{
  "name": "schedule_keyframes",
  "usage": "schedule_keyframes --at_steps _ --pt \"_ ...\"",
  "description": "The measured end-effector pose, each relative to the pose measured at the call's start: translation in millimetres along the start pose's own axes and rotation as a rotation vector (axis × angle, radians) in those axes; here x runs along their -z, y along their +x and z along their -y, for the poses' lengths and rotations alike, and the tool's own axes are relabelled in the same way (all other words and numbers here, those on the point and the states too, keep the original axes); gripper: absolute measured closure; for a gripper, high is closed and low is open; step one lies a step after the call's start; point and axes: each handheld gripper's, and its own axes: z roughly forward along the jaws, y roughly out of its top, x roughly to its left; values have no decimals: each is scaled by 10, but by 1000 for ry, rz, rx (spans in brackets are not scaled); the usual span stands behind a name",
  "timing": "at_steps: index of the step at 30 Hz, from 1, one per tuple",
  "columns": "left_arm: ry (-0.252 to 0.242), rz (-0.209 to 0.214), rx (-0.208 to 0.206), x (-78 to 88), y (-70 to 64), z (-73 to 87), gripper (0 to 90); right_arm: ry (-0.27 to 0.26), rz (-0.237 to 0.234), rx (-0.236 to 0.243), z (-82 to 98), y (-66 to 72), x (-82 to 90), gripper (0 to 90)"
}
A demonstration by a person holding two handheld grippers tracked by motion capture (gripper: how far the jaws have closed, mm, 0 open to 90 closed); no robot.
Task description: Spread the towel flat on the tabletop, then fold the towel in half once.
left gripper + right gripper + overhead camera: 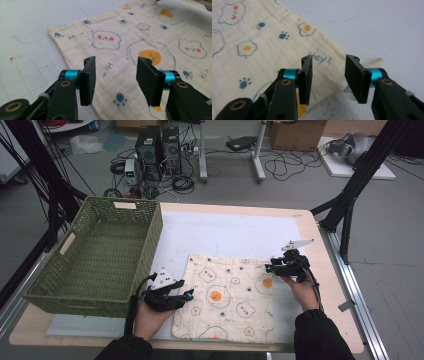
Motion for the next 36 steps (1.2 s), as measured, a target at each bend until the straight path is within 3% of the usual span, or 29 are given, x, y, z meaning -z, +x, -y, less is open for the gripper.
schedule_keyframes --at_steps 4,12,17,22,26,31,36 --pt "-31 -15 35 -120 41 -80 531 -10 -8 10 37 26 29 529" --pt "-29 -47 55 -269 116 -292 553 -27 -57 23 113 58 61 485" --pt "-21 -61 30 -352 122 -486 554 -51 -61 51 86 93 90 479" --pt "-10 -74 29 -432 162 -555 556 -50 -67 40 87 94 93 469" --pt "50 -110 53 -529 262 -505 519 -32 -64 37 85 100 56 460" --pt "75 -149 82 -589 369 -470 532 -23 -46 30 84 83 4 456" --pt "150 -209 95 -673 455 -410 549 -9 -33 13 91 49 -54 445"
